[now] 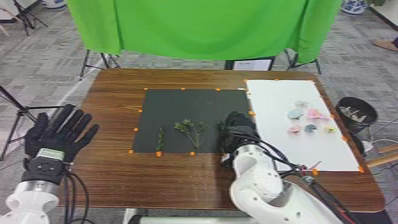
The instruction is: Arrange flowers
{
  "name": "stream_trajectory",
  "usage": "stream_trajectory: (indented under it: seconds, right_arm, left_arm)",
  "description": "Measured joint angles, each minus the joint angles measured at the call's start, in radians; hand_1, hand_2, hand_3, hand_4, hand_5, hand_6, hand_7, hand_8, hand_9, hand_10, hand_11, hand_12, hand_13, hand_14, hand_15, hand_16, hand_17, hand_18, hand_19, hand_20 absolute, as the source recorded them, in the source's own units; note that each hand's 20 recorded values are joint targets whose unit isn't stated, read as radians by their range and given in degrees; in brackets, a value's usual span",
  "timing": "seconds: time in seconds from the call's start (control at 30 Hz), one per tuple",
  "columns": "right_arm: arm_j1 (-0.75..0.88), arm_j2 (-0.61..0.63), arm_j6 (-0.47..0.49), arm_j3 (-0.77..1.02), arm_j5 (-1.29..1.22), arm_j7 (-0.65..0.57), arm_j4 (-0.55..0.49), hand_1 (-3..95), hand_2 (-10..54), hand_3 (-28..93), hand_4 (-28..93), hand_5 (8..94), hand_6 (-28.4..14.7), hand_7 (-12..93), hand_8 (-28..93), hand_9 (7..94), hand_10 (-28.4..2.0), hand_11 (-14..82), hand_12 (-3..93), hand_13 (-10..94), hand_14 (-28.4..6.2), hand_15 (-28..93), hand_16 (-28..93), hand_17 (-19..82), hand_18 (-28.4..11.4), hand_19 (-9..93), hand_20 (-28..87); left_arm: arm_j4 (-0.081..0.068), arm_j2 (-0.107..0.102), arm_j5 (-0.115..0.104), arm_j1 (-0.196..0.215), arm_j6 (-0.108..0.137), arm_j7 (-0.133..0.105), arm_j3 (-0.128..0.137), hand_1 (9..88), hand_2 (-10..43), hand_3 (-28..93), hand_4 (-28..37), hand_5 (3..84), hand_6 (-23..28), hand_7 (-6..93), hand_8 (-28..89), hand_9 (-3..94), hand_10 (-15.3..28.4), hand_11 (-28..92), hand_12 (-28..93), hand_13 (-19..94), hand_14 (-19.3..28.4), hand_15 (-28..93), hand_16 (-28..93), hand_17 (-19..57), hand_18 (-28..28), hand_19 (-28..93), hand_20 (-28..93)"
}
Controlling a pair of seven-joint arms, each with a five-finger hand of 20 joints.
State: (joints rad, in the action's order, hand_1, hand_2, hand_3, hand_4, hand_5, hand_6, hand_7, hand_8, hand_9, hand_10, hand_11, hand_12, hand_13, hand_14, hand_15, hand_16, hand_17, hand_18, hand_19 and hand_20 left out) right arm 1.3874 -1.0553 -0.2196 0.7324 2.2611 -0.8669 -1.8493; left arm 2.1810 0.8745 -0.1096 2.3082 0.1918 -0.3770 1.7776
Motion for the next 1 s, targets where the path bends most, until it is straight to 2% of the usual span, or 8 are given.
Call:
stream_trajectory:
  seconds: [0.13,0.3,0.57,0.6,0.63,0.67,0.83,1.0]
  right_arm:
    - [0.000,-0.001,0.020,0.000,-0.002,-0.018,0.001,57.2,-9.5,75,-27,65.6,-1.4,53,13,86.0,-9.7,15.7,48.1,84,-5.1,45,47,47,-24.4,93,36]
    - [0.002,-0.002,0.045,0.001,0.007,-0.032,-0.002,53.5,-9.5,75,-28,63.6,-2.0,52,12,83.9,-10.3,16.4,46.9,82,-6.7,48,44,47,-24.4,93,36]
    - [0.006,-0.008,0.037,0.001,0.027,-0.041,0.002,51.2,-9.5,75,-28,65.6,-4.4,34,8,82.4,-11.6,15.3,42.5,81,-7.9,50,41,46,-24.7,92,35]
    - [0.005,-0.009,0.032,0.000,0.031,-0.042,0.005,50.5,-9.5,75,-28,65.8,-4.5,32,5,81.7,-11.8,16.5,40.8,80,-8.1,50,40,46,-24.7,92,34]
    - [0.003,-0.011,0.026,-0.001,0.035,-0.043,0.010,49.4,-9.5,76,-28,66.0,-4.8,30,-6,80.7,-12.3,18.0,37.8,80,-8.3,50,39,46,-24.7,92,34]
    - [0.002,-0.014,0.022,-0.001,0.038,-0.044,0.014,48.3,-9.5,77,-28,65.8,-5.1,28,-10,80.1,-12.7,18.8,35.9,80,-8.5,50,38,46,-24.8,92,34]
    - [-0.001,-0.025,0.019,0.004,0.039,-0.048,0.021,42.0,-9.5,82,-28,65.0,-6.5,22,-11,77.7,-15.4,25.4,25.9,80,-9.7,52,32,46,-25.2,92,33]
    - [0.005,-0.027,0.023,0.009,0.037,-0.053,0.009,40.6,-9.5,81,-28,63.4,-7.4,19,-10,76.3,-16.1,26.4,23.4,79,-10.2,52,32,45,-25.5,92,33]
  left_arm:
    - [0.000,-0.001,0.000,0.002,0.003,0.000,0.005,31.4,11.0,70,-28.3,40.2,10.1,17.5,-9,33.1,17.3,24,11,24,16.6,38,-8,-6.9,15.2,37,7]
    - [0.001,0.000,0.007,0.005,0.005,0.003,0.011,32.9,10.8,69,-28.3,38.6,9.8,18.2,-9,32.3,17.1,24,11,24,16.4,38,-8,-6.8,15.3,37,6]
    - [0.001,0.002,0.016,0.004,0.020,0.006,0.011,34.9,8.7,69,-28.3,36.5,9.6,19.3,-10,29.7,16.5,24,11,23,16.1,38,-8,-6.7,15.3,37,6]
    - [0.001,0.003,0.018,0.004,0.021,0.008,0.011,34.9,8.7,69,-28.3,36.6,9.7,19.3,-10,29.7,16.5,24,11,23,16.1,38,-8,-6.8,15.2,37,6]
    - [0.000,0.004,0.019,0.004,0.021,0.010,0.011,34.9,8.7,69,-28.3,36.6,9.7,19.3,-10,29.7,16.6,24,11,23,16.1,38,-8,-6.7,15.2,37,6]
    - [0.000,0.005,0.020,0.004,0.021,0.011,0.011,34.9,8.6,69,-28.3,36.6,9.7,19.3,-10,29.6,16.6,24,11,23,16.1,38,-8,-6.7,15.2,37,6]
    - [-0.001,0.008,0.020,0.000,0.020,0.016,0.007,34.7,8.3,69,-28.3,36.7,9.9,19.2,-10,29.5,16.7,24,11,23,16.2,38,-8,-6.6,15.1,37,6]
    - [-0.001,0.008,0.020,0.001,0.020,0.015,0.007,36.3,8.3,71,-25.5,36.8,9.8,19.2,-10,29.3,16.6,24,11,23,16.1,38,-8,-6.3,15.0,36,6]
